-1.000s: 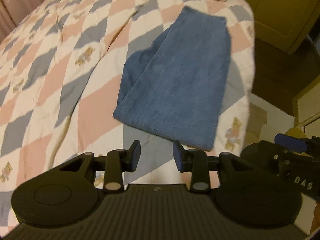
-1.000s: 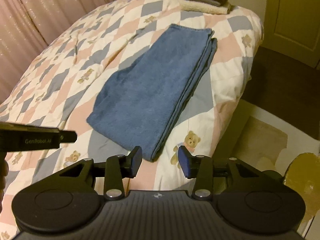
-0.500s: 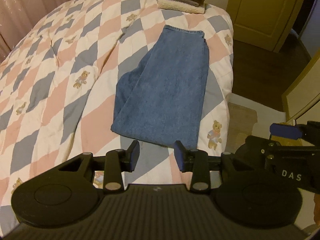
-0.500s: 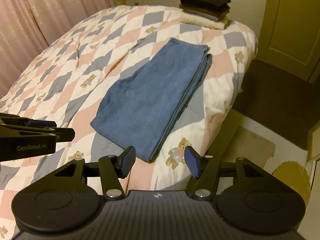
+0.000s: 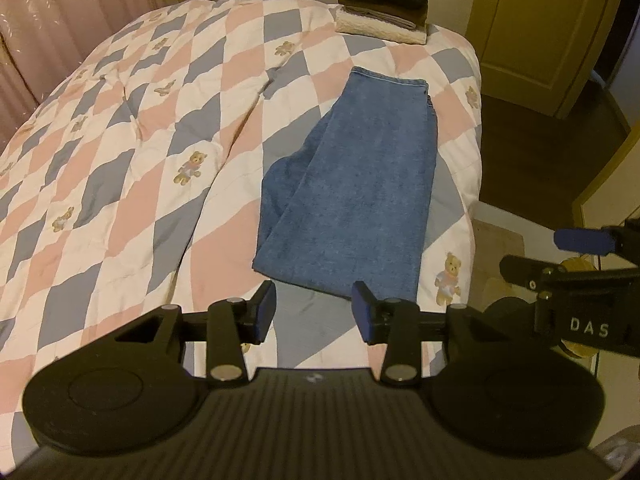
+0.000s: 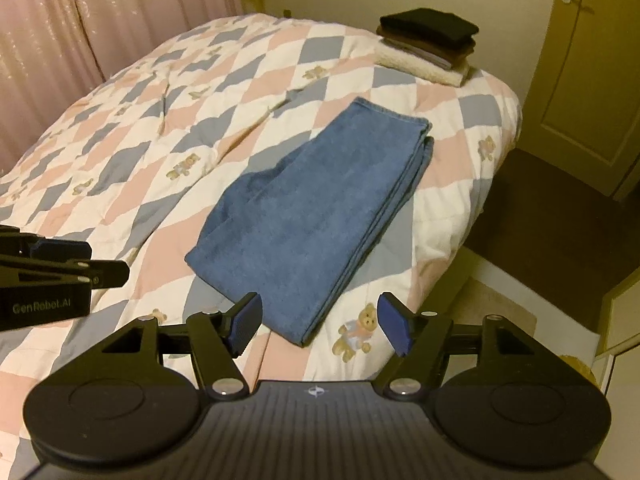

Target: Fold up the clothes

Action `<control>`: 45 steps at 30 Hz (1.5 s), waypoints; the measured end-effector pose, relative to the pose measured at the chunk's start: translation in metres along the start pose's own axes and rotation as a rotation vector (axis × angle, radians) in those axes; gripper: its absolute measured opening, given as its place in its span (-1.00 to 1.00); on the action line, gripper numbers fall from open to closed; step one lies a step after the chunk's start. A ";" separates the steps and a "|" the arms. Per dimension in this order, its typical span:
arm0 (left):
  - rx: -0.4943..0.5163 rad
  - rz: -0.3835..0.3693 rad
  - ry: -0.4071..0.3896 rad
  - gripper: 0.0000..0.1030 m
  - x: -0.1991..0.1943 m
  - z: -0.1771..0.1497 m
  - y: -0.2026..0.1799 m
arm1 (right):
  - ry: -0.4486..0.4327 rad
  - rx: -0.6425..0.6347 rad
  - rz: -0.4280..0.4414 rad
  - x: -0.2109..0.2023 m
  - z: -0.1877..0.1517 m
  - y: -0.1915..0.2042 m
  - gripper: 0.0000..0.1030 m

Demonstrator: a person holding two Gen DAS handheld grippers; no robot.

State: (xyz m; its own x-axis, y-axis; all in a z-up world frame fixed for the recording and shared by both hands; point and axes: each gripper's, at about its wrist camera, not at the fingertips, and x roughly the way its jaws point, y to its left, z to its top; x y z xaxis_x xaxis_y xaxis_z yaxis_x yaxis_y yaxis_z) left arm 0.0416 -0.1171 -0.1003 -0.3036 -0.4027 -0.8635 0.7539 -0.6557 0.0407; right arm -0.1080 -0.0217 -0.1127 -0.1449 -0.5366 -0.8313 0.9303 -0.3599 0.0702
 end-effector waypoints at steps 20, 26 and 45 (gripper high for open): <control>-0.020 -0.005 0.016 -0.25 0.013 0.005 0.010 | 0.018 -0.019 0.011 0.014 0.017 0.003 0.33; -0.022 0.001 0.036 -0.24 0.023 0.009 0.012 | 0.039 -0.009 0.015 0.024 0.021 0.001 0.33; 0.389 0.033 -0.047 -0.17 0.099 -0.010 0.011 | 0.084 -0.168 0.000 0.087 -0.005 0.004 0.37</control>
State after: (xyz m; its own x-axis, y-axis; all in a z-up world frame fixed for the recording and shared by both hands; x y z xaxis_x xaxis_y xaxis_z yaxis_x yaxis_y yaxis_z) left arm 0.0263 -0.1577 -0.1904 -0.3162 -0.4509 -0.8347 0.4896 -0.8312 0.2635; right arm -0.1153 -0.0658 -0.1871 -0.1228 -0.4686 -0.8748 0.9746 -0.2233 -0.0172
